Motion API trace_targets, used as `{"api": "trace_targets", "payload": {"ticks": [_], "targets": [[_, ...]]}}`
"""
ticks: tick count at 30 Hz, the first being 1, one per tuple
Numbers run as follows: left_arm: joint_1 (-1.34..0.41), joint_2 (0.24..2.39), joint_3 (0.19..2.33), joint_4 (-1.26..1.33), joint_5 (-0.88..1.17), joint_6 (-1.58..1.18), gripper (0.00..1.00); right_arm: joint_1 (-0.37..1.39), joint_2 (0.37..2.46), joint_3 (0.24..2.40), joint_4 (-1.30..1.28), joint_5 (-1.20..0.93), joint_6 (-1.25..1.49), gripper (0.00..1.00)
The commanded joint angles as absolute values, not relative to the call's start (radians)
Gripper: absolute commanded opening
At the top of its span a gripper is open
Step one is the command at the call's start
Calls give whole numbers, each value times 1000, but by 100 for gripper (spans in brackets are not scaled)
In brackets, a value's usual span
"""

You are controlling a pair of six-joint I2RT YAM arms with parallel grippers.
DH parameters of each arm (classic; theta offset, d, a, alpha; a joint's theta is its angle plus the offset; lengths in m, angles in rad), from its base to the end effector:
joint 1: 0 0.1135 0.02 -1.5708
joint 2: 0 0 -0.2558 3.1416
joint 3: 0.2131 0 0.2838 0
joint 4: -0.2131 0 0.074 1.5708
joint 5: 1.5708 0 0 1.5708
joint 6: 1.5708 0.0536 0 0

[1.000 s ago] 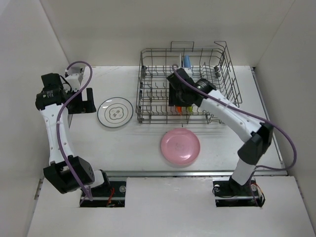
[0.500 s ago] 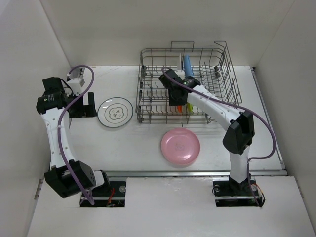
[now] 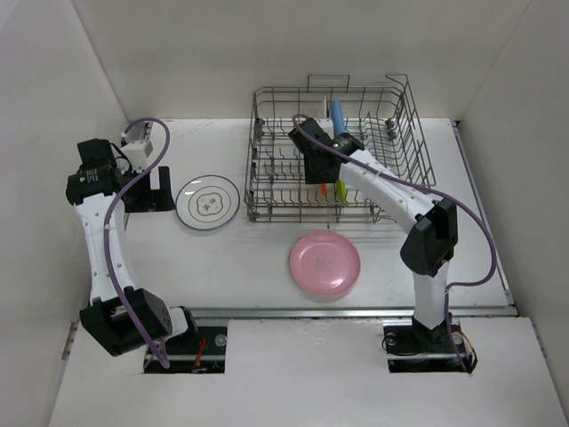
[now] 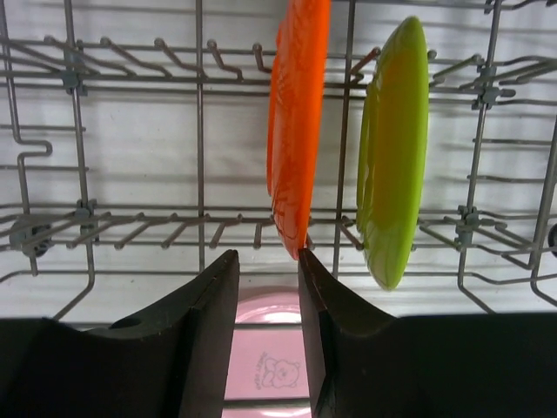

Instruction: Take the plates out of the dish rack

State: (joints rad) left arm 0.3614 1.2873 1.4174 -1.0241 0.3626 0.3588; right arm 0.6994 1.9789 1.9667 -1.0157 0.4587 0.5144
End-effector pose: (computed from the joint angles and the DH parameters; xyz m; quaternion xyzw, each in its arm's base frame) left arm 0.2812 0.0860 0.3578 0.0587 0.9279 -0.0441 0.3655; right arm 0.3693 0.2797 0.3004 -0.0260 0.9398 -0.0310 0.3394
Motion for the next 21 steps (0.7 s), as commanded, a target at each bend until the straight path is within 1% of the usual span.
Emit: {"api": "trace_targets", "payload": {"ticks": [1,7,9,11,12,13,14,21], "targets": [[360,1284,1427,-1035,376,370,99,675,2034,1996,-997,506,491,39],[360,1284,1417,-1035,365,370,99,675,1980,2005,-997,485,482,39],[360,1284,1417,-1035,365,370,99,675,1942,2005,-988,476,482,41],[360,1284,1417,-1035,374,370,99,675,1918,2014,-977,465,472,45],[360,1284,1417,-1035,374,370,99,675,1908,2014,-977,456,463,50],[360,1284,1417,-1035,374,370,99,675,1898,2005,-965,456,463,52],[360,1284,1417,-1035,374,361,99,675,1898,2005,-965,456,445,55],[360,1293,1417,-1045,374,360,99,675,2002,1996,-942,445,391,55]]}}
